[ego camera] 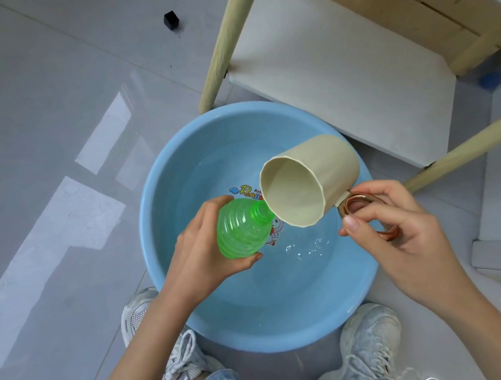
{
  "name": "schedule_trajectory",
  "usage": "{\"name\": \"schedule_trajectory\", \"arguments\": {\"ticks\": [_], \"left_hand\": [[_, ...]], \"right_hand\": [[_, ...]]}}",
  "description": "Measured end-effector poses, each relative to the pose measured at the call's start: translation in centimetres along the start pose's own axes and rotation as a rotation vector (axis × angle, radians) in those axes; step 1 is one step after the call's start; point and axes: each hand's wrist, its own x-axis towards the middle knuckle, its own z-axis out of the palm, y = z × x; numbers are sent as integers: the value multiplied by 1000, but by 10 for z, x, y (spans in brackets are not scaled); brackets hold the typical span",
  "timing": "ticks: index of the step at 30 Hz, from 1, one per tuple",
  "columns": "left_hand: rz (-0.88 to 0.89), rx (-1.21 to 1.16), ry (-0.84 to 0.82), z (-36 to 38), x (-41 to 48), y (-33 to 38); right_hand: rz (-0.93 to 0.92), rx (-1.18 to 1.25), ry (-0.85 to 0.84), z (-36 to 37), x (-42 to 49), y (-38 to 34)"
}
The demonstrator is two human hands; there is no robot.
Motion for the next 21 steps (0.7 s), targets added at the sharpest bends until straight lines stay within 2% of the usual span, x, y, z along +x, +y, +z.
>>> {"name": "schedule_trajectory", "arguments": {"ticks": [21], "left_hand": [[12,-3,-11,-1,1,6]], "right_hand": [[-147,-172,9,-3,0,-5]]}}
